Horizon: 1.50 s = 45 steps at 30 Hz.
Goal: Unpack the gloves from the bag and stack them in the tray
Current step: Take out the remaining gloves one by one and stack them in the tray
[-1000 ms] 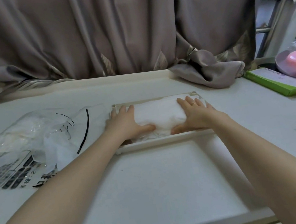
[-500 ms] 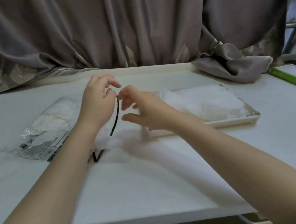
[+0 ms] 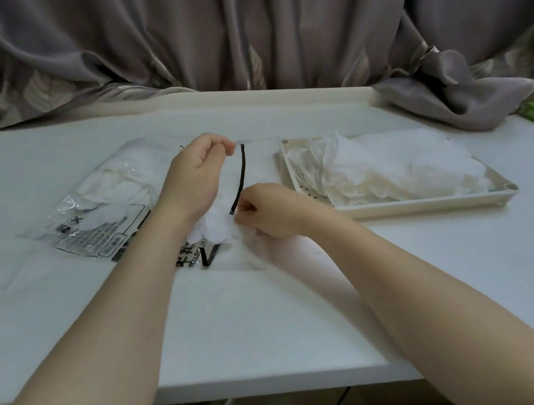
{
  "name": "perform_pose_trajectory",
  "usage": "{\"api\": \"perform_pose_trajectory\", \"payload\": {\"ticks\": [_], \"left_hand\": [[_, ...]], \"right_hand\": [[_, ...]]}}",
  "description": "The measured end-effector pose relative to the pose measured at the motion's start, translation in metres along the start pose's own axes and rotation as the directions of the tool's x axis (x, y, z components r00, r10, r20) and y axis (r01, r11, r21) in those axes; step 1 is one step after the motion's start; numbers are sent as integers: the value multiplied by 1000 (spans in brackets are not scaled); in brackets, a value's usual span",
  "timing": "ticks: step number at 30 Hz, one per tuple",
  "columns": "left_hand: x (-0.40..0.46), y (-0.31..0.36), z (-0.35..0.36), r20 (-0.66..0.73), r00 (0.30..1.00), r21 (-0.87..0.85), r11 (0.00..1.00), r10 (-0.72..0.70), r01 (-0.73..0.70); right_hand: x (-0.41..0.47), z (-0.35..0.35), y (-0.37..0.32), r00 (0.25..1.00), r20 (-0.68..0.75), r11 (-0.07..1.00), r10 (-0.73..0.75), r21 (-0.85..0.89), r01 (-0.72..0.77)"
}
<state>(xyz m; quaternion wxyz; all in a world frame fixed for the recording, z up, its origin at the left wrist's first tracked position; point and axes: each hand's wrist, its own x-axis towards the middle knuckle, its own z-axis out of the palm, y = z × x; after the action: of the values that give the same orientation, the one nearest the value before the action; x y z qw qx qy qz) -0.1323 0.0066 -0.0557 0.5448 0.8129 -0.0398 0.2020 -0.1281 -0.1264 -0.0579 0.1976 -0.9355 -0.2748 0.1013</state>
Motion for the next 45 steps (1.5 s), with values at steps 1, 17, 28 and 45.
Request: {"api": "perform_pose_trajectory", "payload": {"ticks": [1,17,28,45], "left_hand": [[0,0,1,2,1000,-7,1000,10,-10],[-5,-5,3,61,992,82,991,-111,106],[-18,6,2,389,913,-263,935,-124,239],[-15,17,-7,-106,960,-219,948,-258,230]], "right_hand": [[1,1,0,1000,-23,1000,13,23,-13],[9,-23,5,903,-216,39,371,975,217],[-8,-35,21,976,-108,-35,190,993,117],[-3,-57,8,881,-53,296,471,950,-101]]}}
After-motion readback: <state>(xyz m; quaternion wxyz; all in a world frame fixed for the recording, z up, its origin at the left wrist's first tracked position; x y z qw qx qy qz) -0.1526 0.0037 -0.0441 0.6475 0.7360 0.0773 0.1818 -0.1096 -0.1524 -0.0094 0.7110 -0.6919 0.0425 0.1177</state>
